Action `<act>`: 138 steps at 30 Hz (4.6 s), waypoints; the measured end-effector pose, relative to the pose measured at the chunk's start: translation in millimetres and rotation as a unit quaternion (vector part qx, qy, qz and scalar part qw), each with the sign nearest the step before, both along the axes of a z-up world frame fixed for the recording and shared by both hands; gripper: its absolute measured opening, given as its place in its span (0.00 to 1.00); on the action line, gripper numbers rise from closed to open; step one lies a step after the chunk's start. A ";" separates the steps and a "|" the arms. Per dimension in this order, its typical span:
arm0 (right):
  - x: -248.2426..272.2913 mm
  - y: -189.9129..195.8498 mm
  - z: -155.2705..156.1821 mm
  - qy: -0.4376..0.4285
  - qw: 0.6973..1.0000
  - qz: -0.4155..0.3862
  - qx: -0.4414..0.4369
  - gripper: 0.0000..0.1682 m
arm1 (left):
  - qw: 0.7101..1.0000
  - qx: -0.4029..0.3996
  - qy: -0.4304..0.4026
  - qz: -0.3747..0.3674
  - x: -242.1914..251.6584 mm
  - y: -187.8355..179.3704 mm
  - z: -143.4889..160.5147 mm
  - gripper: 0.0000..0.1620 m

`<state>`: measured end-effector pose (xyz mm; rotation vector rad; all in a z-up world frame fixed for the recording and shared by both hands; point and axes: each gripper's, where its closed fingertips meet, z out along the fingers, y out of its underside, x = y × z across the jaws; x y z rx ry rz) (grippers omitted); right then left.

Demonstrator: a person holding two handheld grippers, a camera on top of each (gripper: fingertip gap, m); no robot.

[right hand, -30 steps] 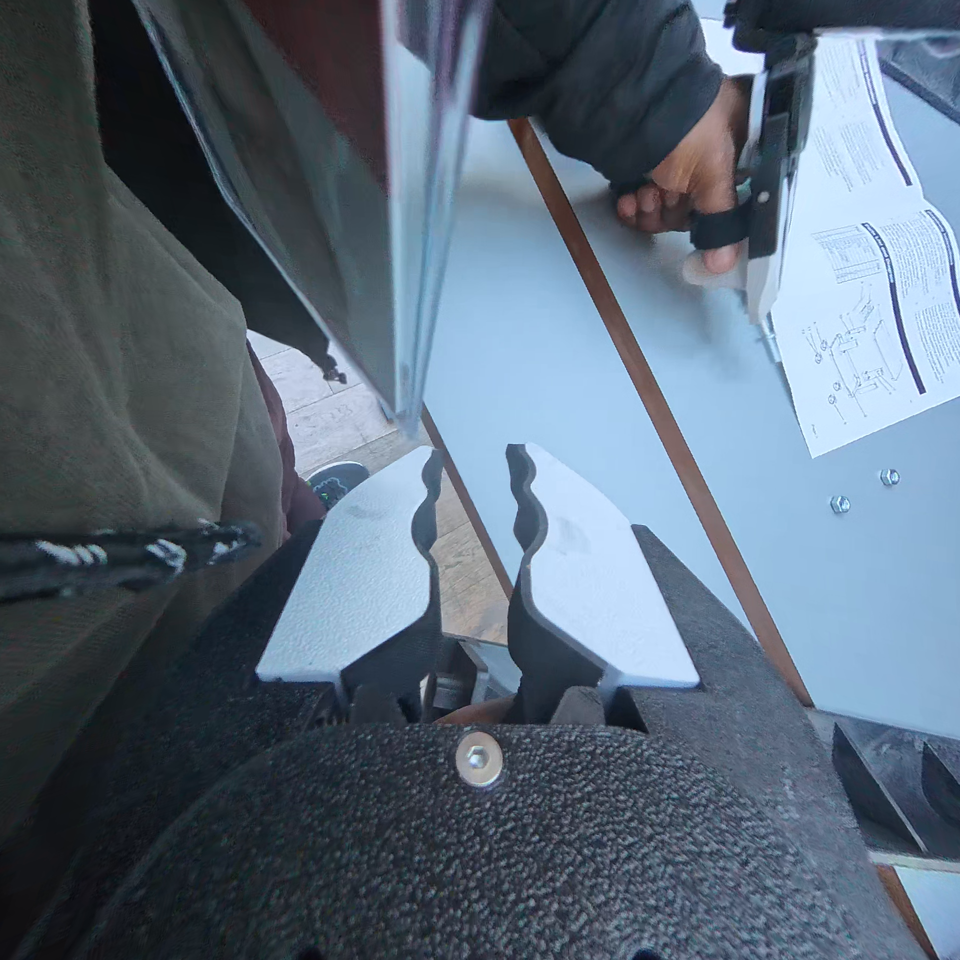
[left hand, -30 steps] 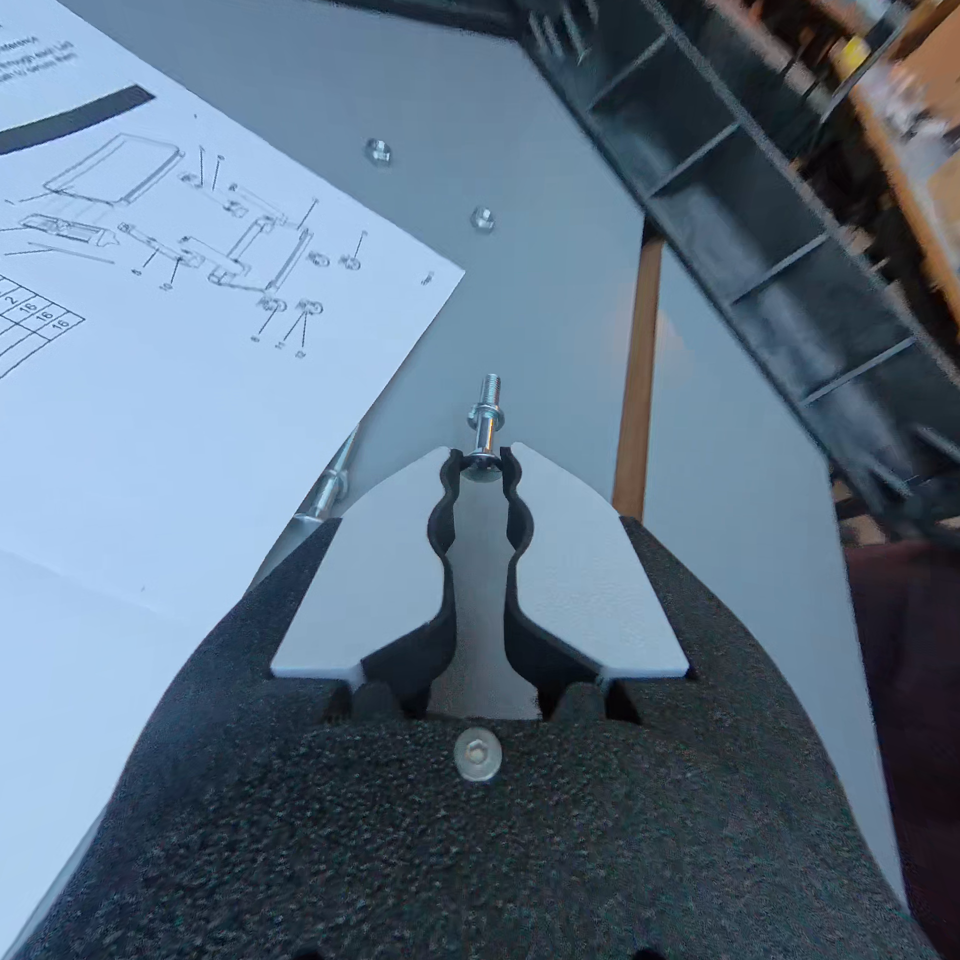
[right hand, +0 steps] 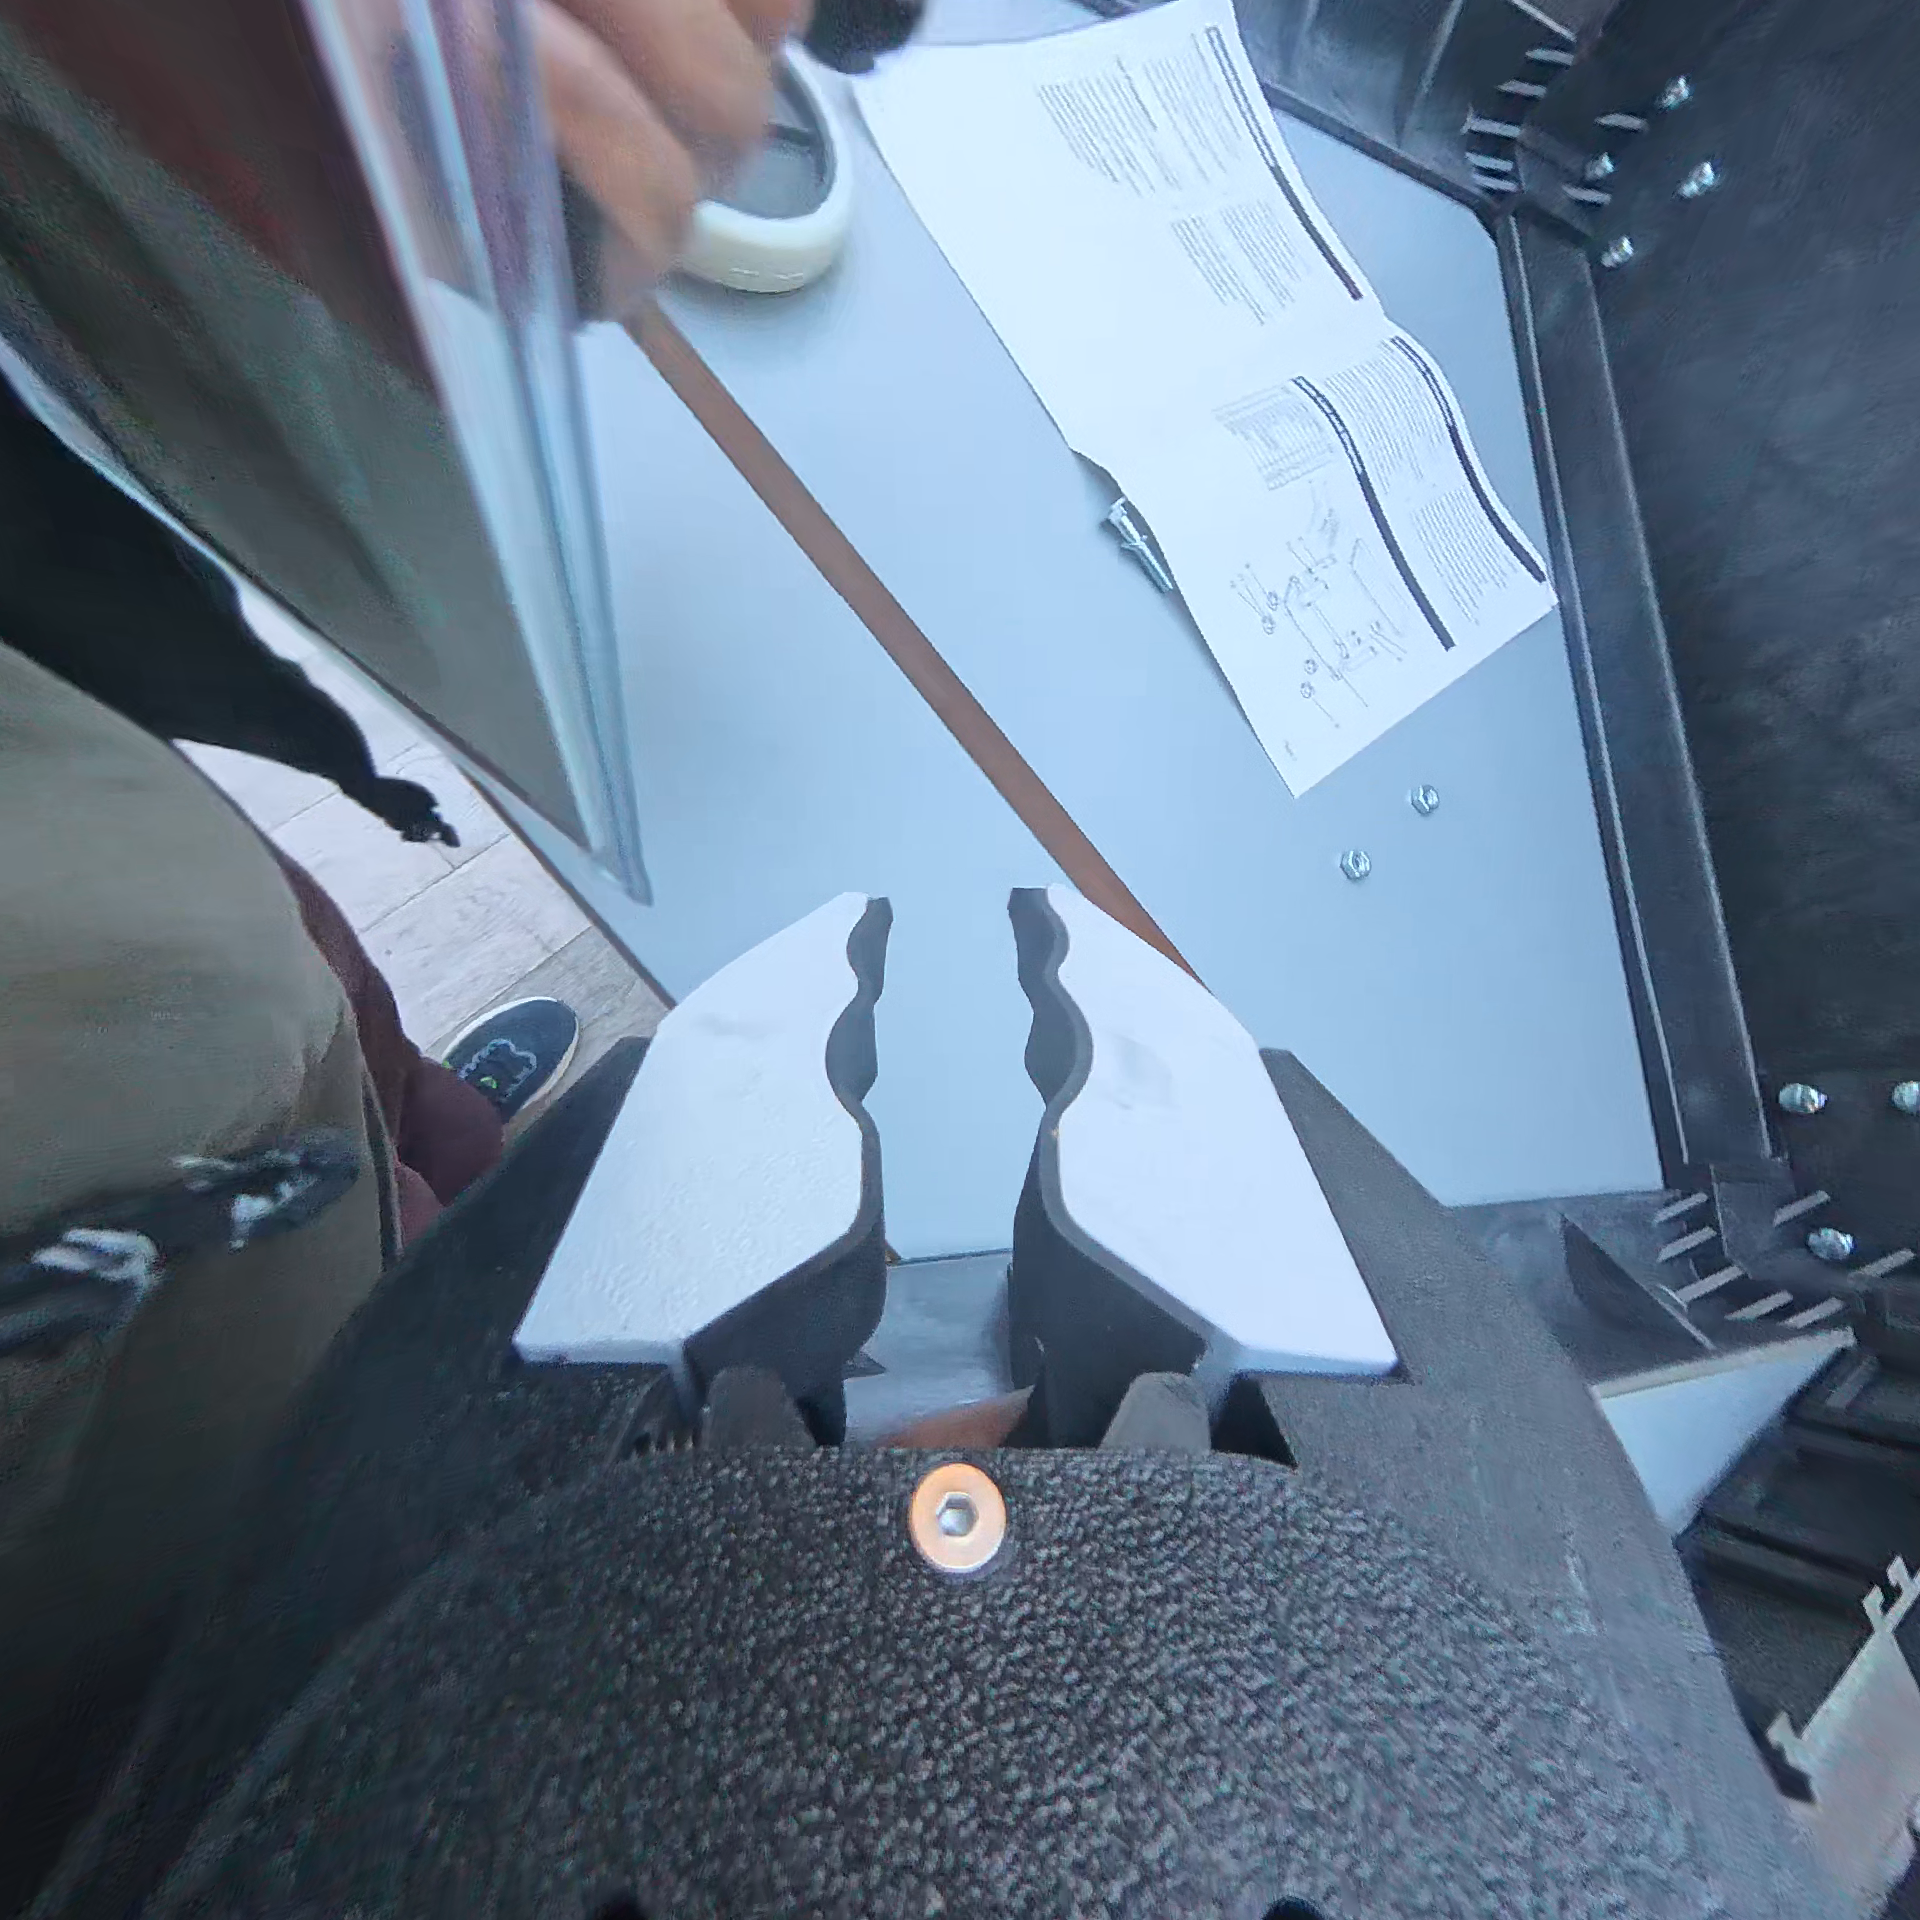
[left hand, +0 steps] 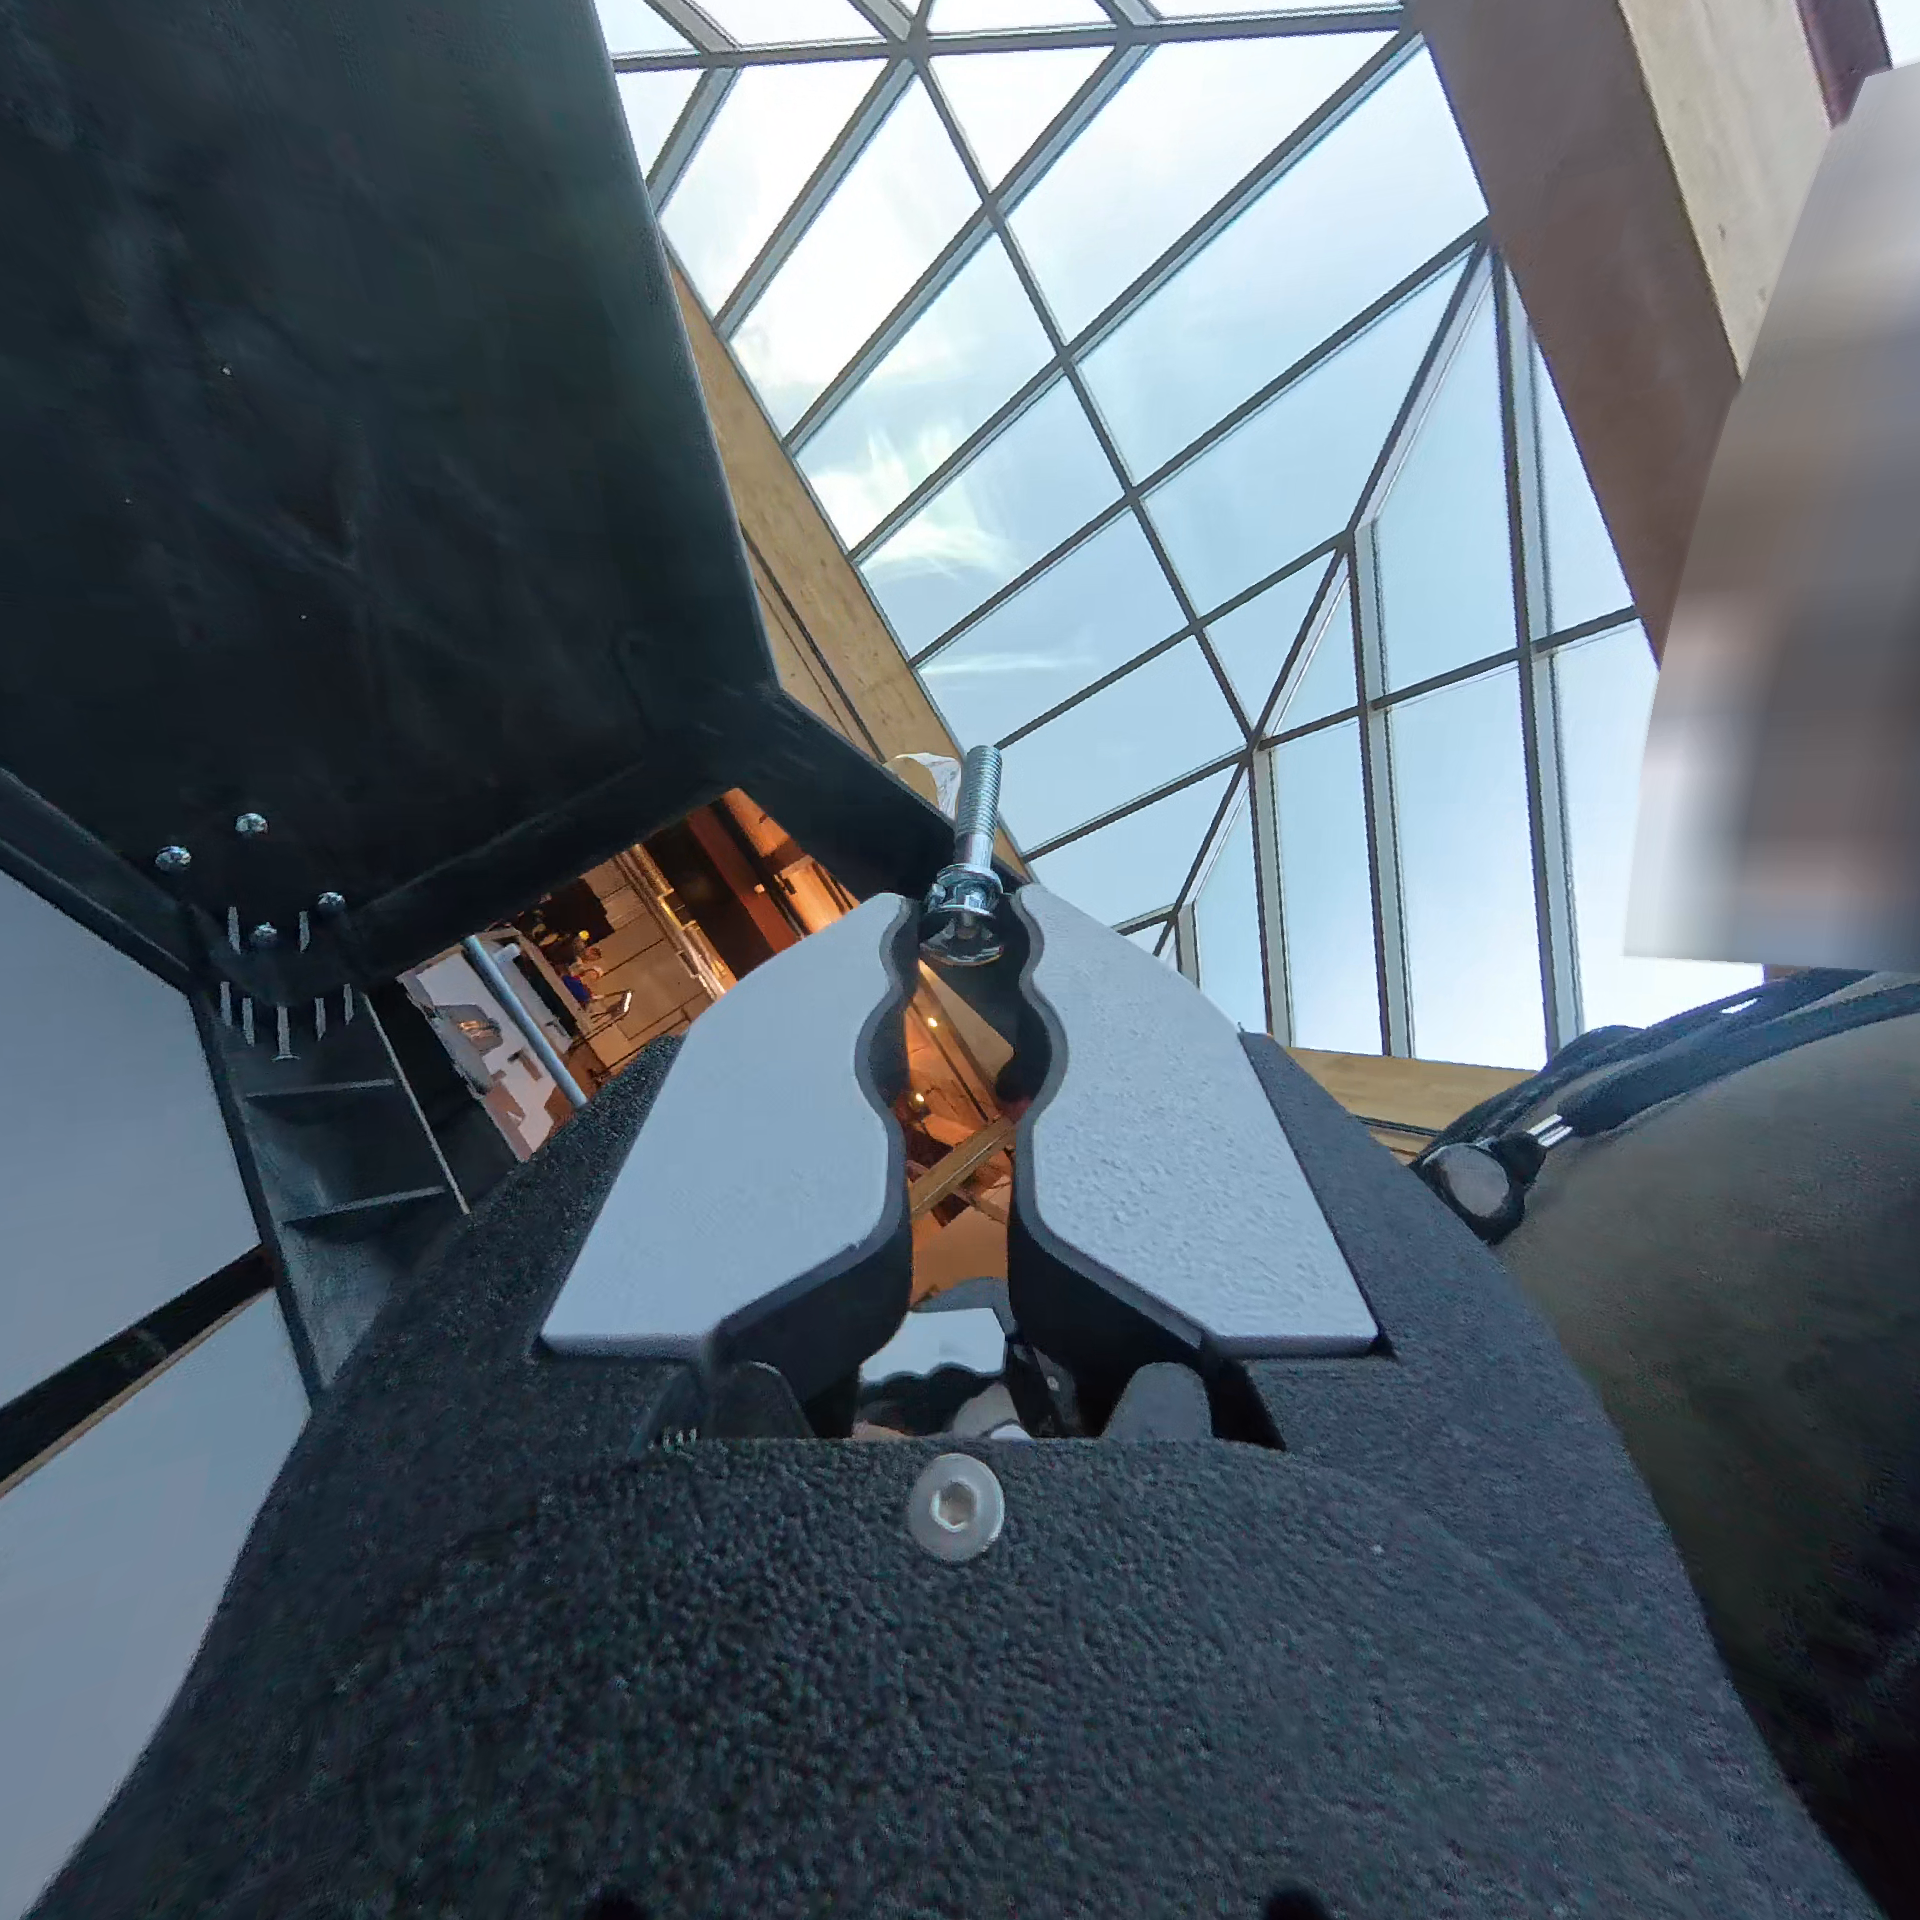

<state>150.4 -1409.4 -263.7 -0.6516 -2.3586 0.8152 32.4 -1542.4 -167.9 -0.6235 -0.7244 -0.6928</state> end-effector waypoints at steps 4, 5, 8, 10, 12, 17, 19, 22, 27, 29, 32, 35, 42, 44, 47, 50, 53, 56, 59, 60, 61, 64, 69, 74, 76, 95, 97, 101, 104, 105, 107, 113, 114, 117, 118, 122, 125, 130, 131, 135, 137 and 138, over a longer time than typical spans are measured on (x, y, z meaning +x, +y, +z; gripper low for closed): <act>-13.2 -7.6 2.9 -0.018 0.996 -0.056 -0.060 0.16 | 0.999 -0.038 0.003 0.007 15.7 -6.1 7.0 0.09; -18.4 -13.8 4.7 -0.026 0.993 -0.071 -0.093 0.16 | 0.999 -0.051 0.007 0.007 15.7 -4.4 7.3 0.10; -36.0 -44.7 18.4 -0.040 0.976 -0.085 -0.199 0.17 | 0.993 -0.110 0.049 0.003 15.2 9.7 7.8 0.09; -48.8 -67.1 36.6 -0.047 0.955 -0.087 -0.279 0.18 | 0.984 -0.153 0.092 0.018 13.0 17.1 11.1 0.09; -61.2 -79.9 62.2 -0.049 0.924 -0.094 -0.367 0.19 | 0.970 -0.201 0.132 0.048 9.4 19.9 11.9 0.09; -78.1 -80.5 120.3 -0.055 0.867 -0.105 -0.485 0.20 | 0.929 -0.281 0.214 0.109 15.6 17.5 16.8 0.09; -81.0 -83.5 129.4 -0.073 0.858 -0.109 -0.498 0.22 | 0.923 -0.282 0.237 0.108 24.3 18.2 21.2 0.09; -82.8 -91.4 138.7 -0.099 0.846 -0.108 -0.513 0.24 | 0.921 -0.277 0.255 0.102 35.0 18.6 24.7 0.09; -77.3 -105.6 139.6 -0.126 0.856 -0.100 -0.492 0.21 | 0.920 -0.264 0.274 0.096 45.2 17.2 30.9 0.09; -77.7 -106.2 139.6 -0.130 0.855 -0.109 -0.491 0.19 | 0.922 -0.260 0.273 0.093 46.8 17.6 32.0 0.09; -79.2 -106.5 133.3 -0.147 0.848 -0.123 -0.494 0.17 | 0.926 -0.250 0.267 0.093 47.0 19.9 31.0 0.09; -79.4 -107.0 136.5 -0.157 0.832 -0.125 -0.517 0.17 | 0.929 -0.240 0.269 0.086 49.0 22.3 31.8 0.09; -80.4 -106.4 137.2 -0.176 0.824 -0.130 -0.523 0.08 | 0.940 -0.212 0.253 0.085 50.0 23.0 34.3 0.09; -80.9 -106.6 140.7 -0.176 0.818 -0.127 -0.532 0.07 | 0.944 -0.203 0.248 0.082 50.5 23.8 36.1 0.09; -83.1 -105.6 144.9 -0.176 0.808 -0.129 -0.547 0.07 | 0.954 -0.185 0.225 0.069 48.9 25.3 40.0 0.10; -84.5 -104.5 147.3 -0.178 0.803 -0.126 -0.554 0.06 | 0.965 -0.170 0.193 0.053 44.8 26.4 41.0 0.17; -86.0 -101.5 150.0 -0.165 0.812 -0.125 -0.545 0.06 | 0.973 -0.151 0.173 0.029 43.9 27.9 44.1 0.21; -89.4 -96.9 154.9 -0.136 0.836 -0.127 -0.517 0.06 | 0.978 -0.137 0.160 0.002 42.9 31.9 47.8 0.25; -90.8 -92.2 164.7 -0.111 0.857 -0.130 -0.487 0.06 | 0.982 -0.116 0.151 -0.018 41.6 32.6 55.4 0.26; -90.0 -91.1 168.7 -0.105 0.861 -0.130 -0.481 0.06 | 0.982 -0.110 0.149 -0.024 41.5 32.9 58.3 0.27; -88.5 -90.9 172.2 -0.103 0.864 -0.129 -0.476 0.06 | 0.983 -0.105 0.148 -0.031 41.8 33.9 61.5 0.27; -80.9 -92.9 181.0 -0.109 0.864 -0.123 -0.475 0.06 | 0.983 -0.090 0.153 -0.057 48.1 40.8 73.7 0.28; -62.8 -101.3 197.2 -0.135 0.849 -0.083 -0.504 0.06 | 0.987 -0.001 0.117 -0.113 57.2 41.9 96.0 0.30; -54.7 -106.7 203.4 -0.148 0.864 -0.036 -0.480 0.06 | 0.982 0.023 0.102 -0.156 69.4 42.4 105.3 0.26; -52.5 -107.4 203.5 -0.159 0.870 -0.023 -0.466 0.06 | 0.981 0.023 0.094 -0.168 71.2 40.8 107.0 0.24; -77.8 -100.2 162.2 -0.263 0.823 -0.093 -0.495 0.06 | 0.921 -0.329 0.195 -0.072 53.8 49.0 50.9 0.19; -84.6 -95.9 157.2 -0.269 0.814 -0.116 -0.501 0.06 | 0.919 -0.345 0.177 -0.071 46.7 51.4 45.4 0.18; -90.8 -91.4 157.0 -0.263 0.817 -0.128 -0.497 0.06 | 0.940 -0.303 0.120 -0.102 40.0 52.3 45.7 0.17; -93.0 -88.8 162.0 -0.261 0.811 -0.124 -0.509 0.06 | 0.968 -0.209 0.056 -0.125 32.8 44.9 55.8 0.15; -93.4 -88.1 163.1 -0.263 0.807 -0.122 -0.515 0.06 | 0.975 -0.174 0.033 -0.131 28.9 41.4 58.9 0.14; -94.1 -87.3 163.4 -0.264 0.804 -0.119 -0.519 0.06 | 0.982 -0.124 0.001 -0.143 22.9 36.9 62.4 0.14; -95.8 -89.1 162.2 -0.259 0.812 -0.116 -0.510 0.06 | 0.985 -0.067 -0.026 -0.159 17.2 36.9 68.2 0.15; -96.3 -89.1 161.5 -0.257 0.815 -0.116 -0.506 0.06 | 0.985 -0.059 -0.027 -0.159 16.7 37.3 69.9 0.15; -97.1 -88.6 160.1 -0.251 0.826 -0.118 -0.491 0.06 | 0.986 -0.072 -0.011 -0.151 18.5 41.4 72.9 0.18; -97.1 -88.3 159.7 -0.248 0.830 -0.119 -0.486 0.06 | 0.985 -0.083 -0.005 -0.150 19.5 43.9 72.5 0.19; -95.4 -89.4 158.9 -0.246 0.836 -0.114 -0.477 0.06 | 0.984 -0.085 -0.010 -0.154 20.1 48.5 72.2 0.19; -94.4 -90.5 158.4 -0.248 0.834 -0.114 -0.479 0.06 | 0.983 -0.081 -0.013 -0.167 23.0 50.6 70.6 0.17; -93.3 -91.3 157.2 -0.249 0.832 -0.114 -0.483 0.06 | 0.981 -0.070 -0.012 -0.178 27.1 50.7 71.3 0.15; -93.4 -91.0 157.1 -0.248 0.832 -0.115 -0.483 0.06 | 0.981 -0.069 -0.014 -0.179 27.1 50.4 70.8 0.15; -94.0 -89.8 156.7 -0.246 0.831 -0.117 -0.484 0.06 | 0.981 -0.068 -0.020 -0.181 26.0 48.6 68.1 0.14; -94.4 -89.2 156.5 -0.245 0.831 -0.119 -0.484 0.06 | 0.981 -0.068 -0.020 -0.181 25.8 47.5 67.9 0.14; -94.4 -89.1 156.2 -0.245 0.831 -0.120 -0.484 0.06 | 0.981 -0.068 -0.019 -0.181 25.8 47.2 67.6 0.14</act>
